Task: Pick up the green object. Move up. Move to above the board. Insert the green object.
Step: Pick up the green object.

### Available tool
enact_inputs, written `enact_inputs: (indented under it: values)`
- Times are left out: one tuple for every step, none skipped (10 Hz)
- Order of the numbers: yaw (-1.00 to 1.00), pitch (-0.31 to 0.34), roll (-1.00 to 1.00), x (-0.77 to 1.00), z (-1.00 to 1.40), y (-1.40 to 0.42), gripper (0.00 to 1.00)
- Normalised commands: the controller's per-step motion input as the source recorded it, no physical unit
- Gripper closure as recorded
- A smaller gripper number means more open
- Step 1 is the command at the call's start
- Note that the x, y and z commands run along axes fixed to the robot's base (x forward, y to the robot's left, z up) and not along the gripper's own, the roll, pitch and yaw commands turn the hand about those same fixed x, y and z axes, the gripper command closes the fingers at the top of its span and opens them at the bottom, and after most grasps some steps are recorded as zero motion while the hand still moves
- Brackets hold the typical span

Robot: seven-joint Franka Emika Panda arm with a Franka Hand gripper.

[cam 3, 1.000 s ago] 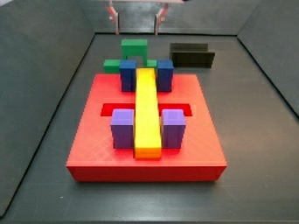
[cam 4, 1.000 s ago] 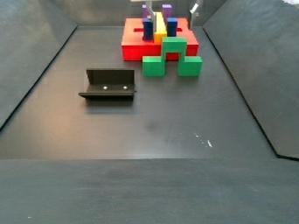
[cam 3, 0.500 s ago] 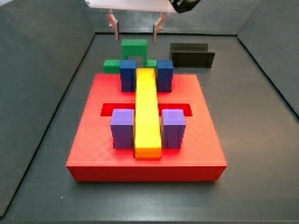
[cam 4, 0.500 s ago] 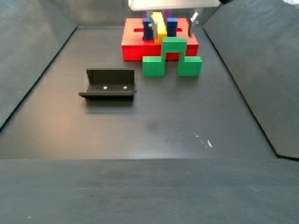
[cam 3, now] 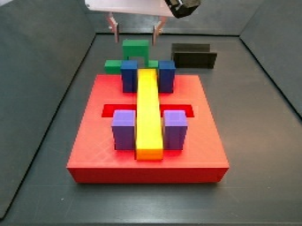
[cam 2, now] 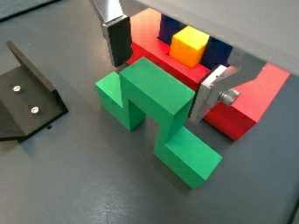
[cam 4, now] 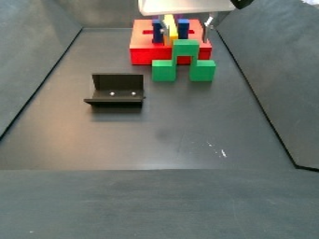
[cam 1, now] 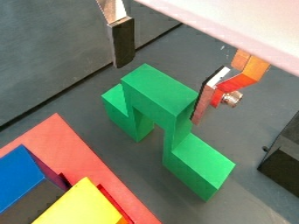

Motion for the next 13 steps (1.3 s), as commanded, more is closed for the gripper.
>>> enact_inputs:
  values:
    - [0.00,-0.006,0.02,-0.01,-0.17,0.00,0.00]
    - [0.00,-0.010,0.02,-0.01,-0.20,0.00,0.00]
    - [0.00,-0.020,0.01,-0.02,-0.23,0.00,0.00]
    - [0.00,-0.024,0.01,0.00,-0.25,0.00,0.00]
    - [0.00,-0.021,0.01,0.00,-0.26,0.00,0.00]
    - [0.00,-0.027,0.00,-0.01,-0.27,0.00,0.00]
    - [0.00,-0.023,0.00,-0.01,-0.25,0.00,0.00]
    - [0.00,-0.016,0.00,0.00,-0.21,0.01,0.00]
    - [0.00,0.000,0.01,0.00,0.00,0.00,0.00]
    - [0.00,0.000,0.00,0.00,0.00,0.00,0.00]
    - [0.00,0.000,0.00,0.00,0.00,0.00,1.00]
    - [0.00,0.000,0.00,0.00,0.00,0.00,1.00]
    - [0.00,0.000,0.00,0.00,0.00,0.00,1.00]
